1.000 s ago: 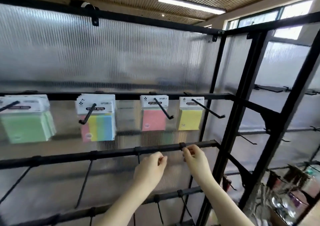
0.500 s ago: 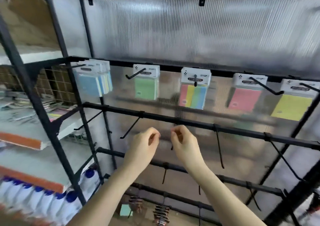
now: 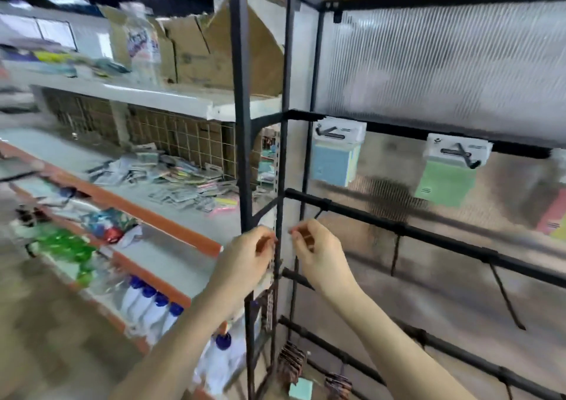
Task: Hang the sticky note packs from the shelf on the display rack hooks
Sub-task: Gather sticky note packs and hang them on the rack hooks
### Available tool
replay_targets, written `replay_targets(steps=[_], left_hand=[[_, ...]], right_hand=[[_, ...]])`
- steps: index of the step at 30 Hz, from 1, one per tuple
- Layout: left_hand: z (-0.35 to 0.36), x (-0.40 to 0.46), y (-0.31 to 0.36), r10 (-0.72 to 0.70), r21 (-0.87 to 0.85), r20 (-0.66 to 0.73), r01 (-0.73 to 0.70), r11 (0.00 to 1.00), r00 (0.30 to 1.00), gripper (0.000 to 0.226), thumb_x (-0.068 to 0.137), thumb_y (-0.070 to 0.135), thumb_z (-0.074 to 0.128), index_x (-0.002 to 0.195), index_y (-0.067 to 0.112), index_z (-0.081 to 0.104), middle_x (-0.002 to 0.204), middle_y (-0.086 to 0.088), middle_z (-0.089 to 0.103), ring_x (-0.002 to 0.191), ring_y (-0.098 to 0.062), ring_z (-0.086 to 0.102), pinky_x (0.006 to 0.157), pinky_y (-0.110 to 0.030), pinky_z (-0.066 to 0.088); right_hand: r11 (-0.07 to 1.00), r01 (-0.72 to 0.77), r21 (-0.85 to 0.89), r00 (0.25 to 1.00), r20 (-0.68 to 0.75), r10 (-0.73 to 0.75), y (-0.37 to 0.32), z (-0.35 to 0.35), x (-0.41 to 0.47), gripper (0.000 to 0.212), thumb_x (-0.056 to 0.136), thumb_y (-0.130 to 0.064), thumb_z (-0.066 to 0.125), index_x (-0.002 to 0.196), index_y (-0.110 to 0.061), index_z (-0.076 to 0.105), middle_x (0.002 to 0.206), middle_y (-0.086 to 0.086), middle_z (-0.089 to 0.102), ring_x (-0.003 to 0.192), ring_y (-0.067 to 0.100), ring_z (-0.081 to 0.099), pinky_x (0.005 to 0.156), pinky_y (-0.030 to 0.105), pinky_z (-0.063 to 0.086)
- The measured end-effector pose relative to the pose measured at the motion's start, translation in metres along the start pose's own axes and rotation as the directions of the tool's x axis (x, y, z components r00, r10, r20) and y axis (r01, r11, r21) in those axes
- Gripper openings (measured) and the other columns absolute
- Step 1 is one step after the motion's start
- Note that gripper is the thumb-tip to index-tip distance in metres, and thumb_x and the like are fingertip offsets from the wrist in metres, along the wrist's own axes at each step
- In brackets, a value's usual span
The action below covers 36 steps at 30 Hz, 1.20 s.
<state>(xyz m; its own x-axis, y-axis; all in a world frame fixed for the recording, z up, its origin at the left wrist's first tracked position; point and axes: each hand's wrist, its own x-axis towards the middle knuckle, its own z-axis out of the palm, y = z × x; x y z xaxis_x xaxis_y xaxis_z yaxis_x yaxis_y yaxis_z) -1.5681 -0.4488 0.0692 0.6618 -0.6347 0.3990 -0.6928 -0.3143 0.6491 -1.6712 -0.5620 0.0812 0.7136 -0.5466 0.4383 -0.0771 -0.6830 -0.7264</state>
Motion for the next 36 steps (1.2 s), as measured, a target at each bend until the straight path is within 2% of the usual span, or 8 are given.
replay_targets(steps=[2, 6, 10, 15, 19, 22, 28, 36], left_hand=[[-0.03, 0.002, -0.031, -0.031, 0.044, -0.007, 0.031, 0.999, 0.999, 0.006, 0.092, 0.02, 0.056, 0.091, 0.025, 0.06, 0.08, 0.009, 0.065, 0.077, -0.016, 0.064, 0.066, -0.033, 0.051], [-0.086, 0.003, -0.091, -0.108, 0.123, -0.006, 0.108, 0.987, 0.994, 0.006, 0.093, 0.024, 0.055, 0.096, 0.026, 0.059, 0.088, 0.005, 0.068, 0.083, -0.019, 0.065, 0.073, -0.039, 0.051], [-0.129, 0.001, -0.142, -0.176, 0.12, -0.013, 0.177, 0.977, 0.984, 0.008, 0.093, 0.02, 0.054, 0.094, 0.026, 0.059, 0.092, 0.007, 0.067, 0.086, -0.015, 0.065, 0.077, -0.04, 0.052], [-0.158, 0.005, -0.194, -0.248, 0.069, -0.038, 0.25, 0.966, 0.968, 0.008, 0.091, 0.016, 0.055, 0.094, 0.02, 0.061, 0.085, 0.0, 0.069, 0.082, -0.018, 0.066, 0.077, -0.045, 0.053], [-0.165, 0.017, -0.227, -0.301, 0.066, -0.033, 0.302, 0.951, 0.953, 0.01, 0.092, 0.014, 0.053, 0.092, 0.02, 0.062, 0.084, 0.0, 0.069, 0.08, -0.018, 0.066, 0.077, -0.044, 0.053], [-0.167, 0.037, -0.251, -0.331, 0.093, -0.025, 0.331, 0.939, 0.943, 0.013, 0.093, 0.014, 0.05, 0.095, 0.02, 0.062, 0.091, 0.0, 0.069, 0.084, -0.017, 0.065, 0.079, -0.042, 0.053], [-0.17, 0.093, -0.306, -0.379, 0.208, 0.041, 0.363, 0.908, 0.924, 0.021, 0.096, 0.021, 0.044, 0.11, 0.023, 0.059, 0.107, 0.003, 0.066, 0.095, -0.017, 0.062, 0.083, -0.035, 0.051], [-0.173, 0.173, -0.376, -0.382, 0.254, 0.093, 0.349, 0.902, 0.919, 0.018, 0.095, 0.021, 0.043, 0.101, 0.023, 0.059, 0.1, 0.004, 0.063, 0.09, -0.016, 0.059, 0.077, -0.032, 0.049]], right_hand=[[0.999, 0.034, 0.012, 0.999, 0.03, -0.034, -0.017, 0.04, 0.012, 0.008, 0.094, -0.018, 0.053, 0.094, -0.014, 0.06, 0.084, -0.002, 0.064, 0.079, 0.02, 0.06, 0.072, 0.036, 0.05], [0.996, 0.082, 0.045, 0.992, 0.088, -0.086, -0.051, 0.112, 0.034, 0.009, 0.093, -0.013, 0.052, 0.091, -0.018, 0.06, 0.083, -0.008, 0.06, 0.075, 0.009, 0.054, 0.063, 0.009, 0.039], [0.996, 0.06, 0.062, 0.983, 0.172, -0.07, -0.072, 0.17, 0.05, 0.01, 0.094, -0.011, 0.051, 0.093, -0.013, 0.061, 0.091, 0.0, 0.064, 0.081, 0.016, 0.058, 0.07, 0.024, 0.044], [0.998, 0.014, -0.061, 0.964, 0.268, 0.003, -0.076, 0.224, 0.074, 0.013, 0.096, -0.019, 0.049, 0.098, -0.015, 0.06, 0.097, 0.001, 0.063, 0.084, 0.019, 0.059, 0.074, 0.033, 0.048], [0.994, 0.003, -0.11, 0.953, 0.302, 0.031, -0.072, 0.266, 0.101, 0.012, 0.094, -0.018, 0.049, 0.096, -0.013, 0.06, 0.097, 0.002, 0.063, 0.081, 0.016, 0.055, 0.067, 0.027, 0.041], [0.994, -0.007, -0.112, 0.946, 0.32, 0.042, -0.069, 0.305, 0.126, 0.012, 0.094, -0.017, 0.048, 0.096, -0.013, 0.06, 0.099, 0.004, 0.063, 0.084, 0.017, 0.054, 0.072, 0.029, 0.042], [0.989, -0.101, -0.108, 0.937, 0.325, 0.131, -0.054, 0.379, 0.188, 0.011, 0.09, -0.015, 0.047, 0.093, -0.016, 0.057, 0.101, 0.007, 0.063, 0.086, 0.022, 0.058, 0.07, 0.029, 0.041], [0.936, -0.157, -0.315, 0.911, 0.32, 0.26, -0.016, 0.446, 0.262, 0.031, 0.09, -0.012, 0.05, 0.12, -0.009, 0.052, 0.125, 0.014, 0.048, 0.116, 0.033, 0.049, 0.092, 0.035, 0.041]])
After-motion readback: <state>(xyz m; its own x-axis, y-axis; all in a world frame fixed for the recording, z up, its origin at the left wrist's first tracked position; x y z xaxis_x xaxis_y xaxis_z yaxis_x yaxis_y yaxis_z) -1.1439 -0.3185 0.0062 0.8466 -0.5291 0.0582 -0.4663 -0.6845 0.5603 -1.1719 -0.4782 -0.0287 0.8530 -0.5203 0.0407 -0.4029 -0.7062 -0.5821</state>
